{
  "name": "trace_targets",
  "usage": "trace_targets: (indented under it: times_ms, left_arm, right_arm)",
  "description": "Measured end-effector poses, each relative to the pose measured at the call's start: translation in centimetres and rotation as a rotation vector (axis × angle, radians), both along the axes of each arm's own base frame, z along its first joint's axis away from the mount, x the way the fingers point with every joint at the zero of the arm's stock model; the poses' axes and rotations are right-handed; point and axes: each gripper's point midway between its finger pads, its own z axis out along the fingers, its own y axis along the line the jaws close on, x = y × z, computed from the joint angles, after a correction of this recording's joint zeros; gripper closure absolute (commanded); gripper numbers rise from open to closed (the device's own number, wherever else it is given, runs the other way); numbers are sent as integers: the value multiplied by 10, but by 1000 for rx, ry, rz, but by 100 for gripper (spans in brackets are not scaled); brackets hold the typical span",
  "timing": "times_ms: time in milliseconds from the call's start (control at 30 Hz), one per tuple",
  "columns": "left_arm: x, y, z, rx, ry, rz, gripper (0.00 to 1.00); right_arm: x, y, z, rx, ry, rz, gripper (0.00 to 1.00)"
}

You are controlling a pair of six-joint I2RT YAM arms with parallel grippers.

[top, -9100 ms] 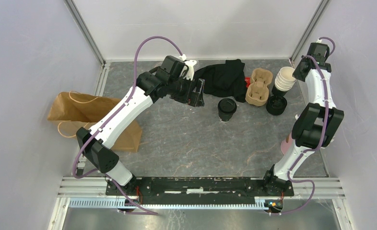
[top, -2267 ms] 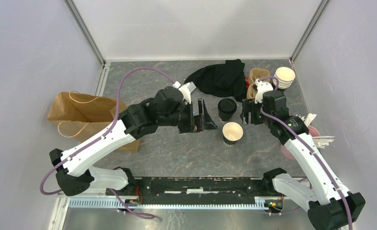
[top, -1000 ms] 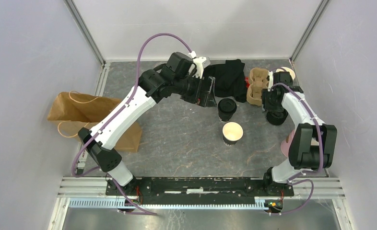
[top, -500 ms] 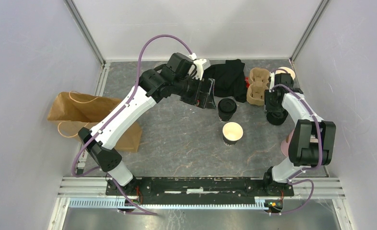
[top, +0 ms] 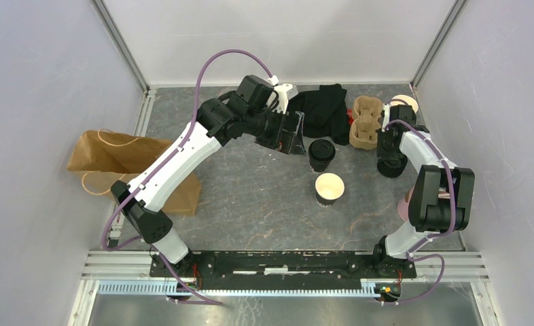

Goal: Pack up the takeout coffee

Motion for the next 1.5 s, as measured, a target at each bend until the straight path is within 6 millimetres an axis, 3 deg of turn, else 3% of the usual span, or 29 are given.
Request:
trace_targets:
  times_ms: [433, 667, 833, 1000, 1133, 1233, 1333, 1400, 1500]
  left_arm:
    - [0, 0, 0, 0, 0, 0, 2]
    - [0, 0, 0, 0, 0, 0, 2]
    - [0, 0, 0, 0, 0, 0, 2]
    - [0, 0, 0, 0, 0, 0, 2]
    - [0, 0, 0, 0, 0, 0, 2]
    - [1, -1, 1, -7, -4, 0, 2]
    - [5, -5, 12, -58, -9, 11, 2]
    - [12, -7, 30, -134, -27, 39, 2]
    - [19, 0, 63, -267, -46, 87, 2]
  right_arm:
    - [-1, 1, -1, 14, 2, 3, 88]
    - [-1, 1, 25, 6, -66, 4, 94]
    - [-1, 1, 29, 4, -76, 3, 93]
    - [-6, 16, 43, 71, -101, 34, 94]
    - [-5, 56, 97, 272, -261, 97, 93]
    - [-4, 108, 165, 550, -521, 174, 93]
    - [-30, 163, 225, 838, -682, 302, 92]
    - [-52, 196, 265, 1007, -723, 400, 91]
    - [-74, 224, 311, 1173, -770, 499, 91]
